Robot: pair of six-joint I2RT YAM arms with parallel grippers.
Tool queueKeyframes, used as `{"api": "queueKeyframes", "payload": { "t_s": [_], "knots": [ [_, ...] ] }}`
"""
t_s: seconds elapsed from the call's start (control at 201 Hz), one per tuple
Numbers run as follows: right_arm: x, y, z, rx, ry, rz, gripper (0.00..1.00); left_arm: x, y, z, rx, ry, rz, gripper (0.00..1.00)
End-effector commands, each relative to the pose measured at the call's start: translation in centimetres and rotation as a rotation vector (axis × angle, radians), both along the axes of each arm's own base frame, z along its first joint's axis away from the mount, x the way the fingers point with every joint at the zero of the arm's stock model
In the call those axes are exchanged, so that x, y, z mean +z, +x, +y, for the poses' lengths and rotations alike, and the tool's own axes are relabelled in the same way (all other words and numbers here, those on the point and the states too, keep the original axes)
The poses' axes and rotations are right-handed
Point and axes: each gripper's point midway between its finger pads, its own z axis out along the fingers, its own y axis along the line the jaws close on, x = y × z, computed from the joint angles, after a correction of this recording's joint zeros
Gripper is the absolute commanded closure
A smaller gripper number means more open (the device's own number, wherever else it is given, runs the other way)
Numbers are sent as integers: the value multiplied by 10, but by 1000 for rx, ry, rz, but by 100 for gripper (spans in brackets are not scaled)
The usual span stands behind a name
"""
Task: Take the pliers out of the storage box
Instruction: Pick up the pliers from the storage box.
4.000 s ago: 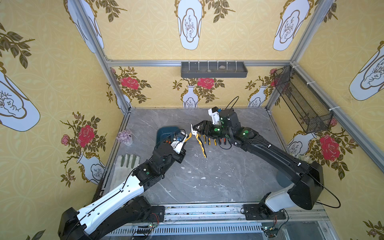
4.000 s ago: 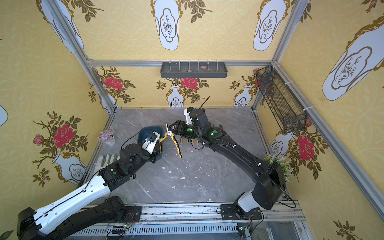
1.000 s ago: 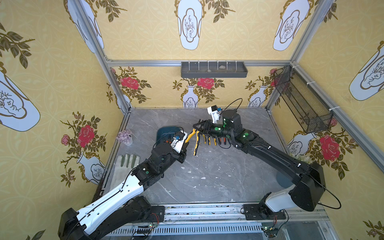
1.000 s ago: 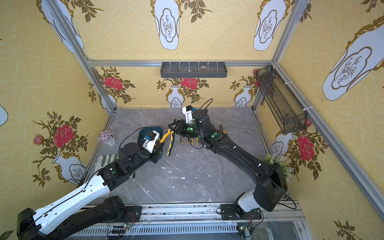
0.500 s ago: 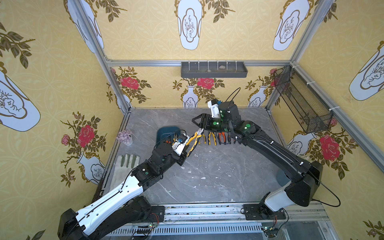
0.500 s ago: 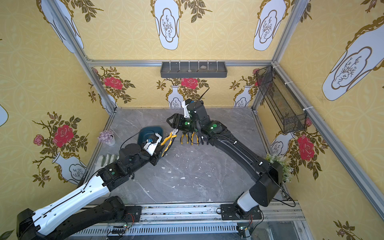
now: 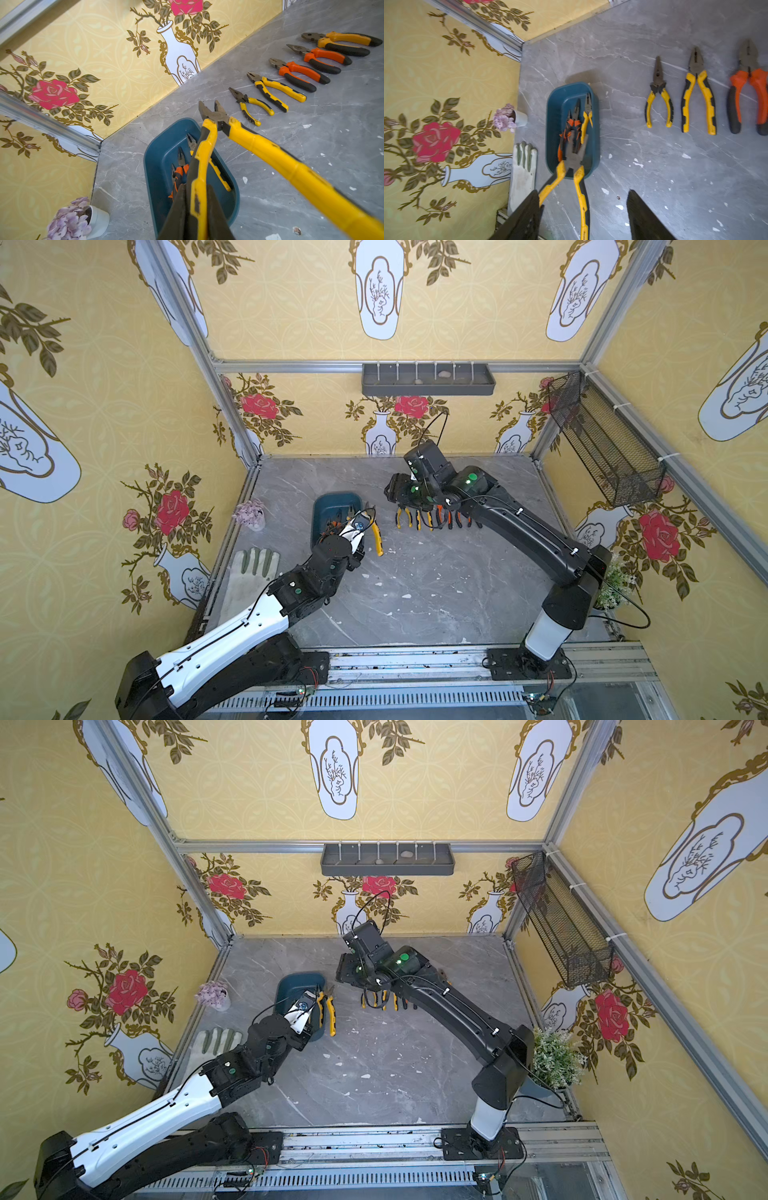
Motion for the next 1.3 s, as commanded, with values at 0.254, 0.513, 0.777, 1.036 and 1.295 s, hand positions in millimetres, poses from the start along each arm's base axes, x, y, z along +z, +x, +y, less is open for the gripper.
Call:
{"api": "queueKeyframes", "payload": {
  "t_s": [0.254,0.513,0.777,1.036,1.295],
  "knots": [
    [-42,12,4,1,-6,109,33,4,-1,11,53,-89,-78,100],
    [-46,21,47,124,135,175,33,-7,-18,18,11,-149,-124,100],
    [-80,21,79,189,99,290,33,-5,-19,14,-10,-142,-129,100],
    [-92,10,88,224,62,301,32,-4,-16,9,-17,-125,-128,100],
    [-104,-1,90,234,30,316,33,-5,-16,8,-17,-126,-125,100]
  ]
}}
